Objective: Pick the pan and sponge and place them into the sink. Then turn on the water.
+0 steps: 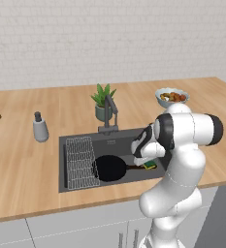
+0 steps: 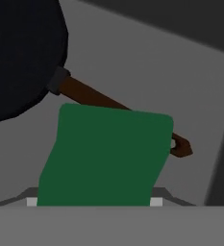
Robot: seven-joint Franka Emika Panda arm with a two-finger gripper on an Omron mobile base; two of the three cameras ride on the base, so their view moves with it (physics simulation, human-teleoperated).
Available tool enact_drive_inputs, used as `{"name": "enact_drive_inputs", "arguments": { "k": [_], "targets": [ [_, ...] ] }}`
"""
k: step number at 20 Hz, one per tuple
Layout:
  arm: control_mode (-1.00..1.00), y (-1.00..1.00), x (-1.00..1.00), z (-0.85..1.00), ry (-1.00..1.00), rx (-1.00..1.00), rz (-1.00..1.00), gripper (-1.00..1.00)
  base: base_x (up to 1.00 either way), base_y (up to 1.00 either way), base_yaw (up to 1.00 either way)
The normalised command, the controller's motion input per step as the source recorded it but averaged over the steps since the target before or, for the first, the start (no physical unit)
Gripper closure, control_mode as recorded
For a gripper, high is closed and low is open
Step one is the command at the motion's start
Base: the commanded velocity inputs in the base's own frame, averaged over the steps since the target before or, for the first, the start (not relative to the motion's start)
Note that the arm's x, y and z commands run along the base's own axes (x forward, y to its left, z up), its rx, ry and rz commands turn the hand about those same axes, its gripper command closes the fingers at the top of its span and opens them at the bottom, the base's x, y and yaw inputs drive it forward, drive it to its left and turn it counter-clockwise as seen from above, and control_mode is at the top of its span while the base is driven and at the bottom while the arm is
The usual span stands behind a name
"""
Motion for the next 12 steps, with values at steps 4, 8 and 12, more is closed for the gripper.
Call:
{"name": "enact_drive_inputs", "arguments": {
  "k": [4, 8, 12],
  "targets": [
    [-1.00, 0.00, 0.05, -0.06, 0.00, 0.00, 0.00, 1.00, 0.00, 0.00, 0.00],
    [-1.00, 0.00, 0.00, 0.00, 0.00, 0.00, 0.00, 1.00, 0.00, 0.00, 0.00],
    [-1.00, 0.00, 0.00, 0.00, 0.00, 0.00, 0.00, -1.00, 0.00, 0.00, 0.00]
  ]
}}
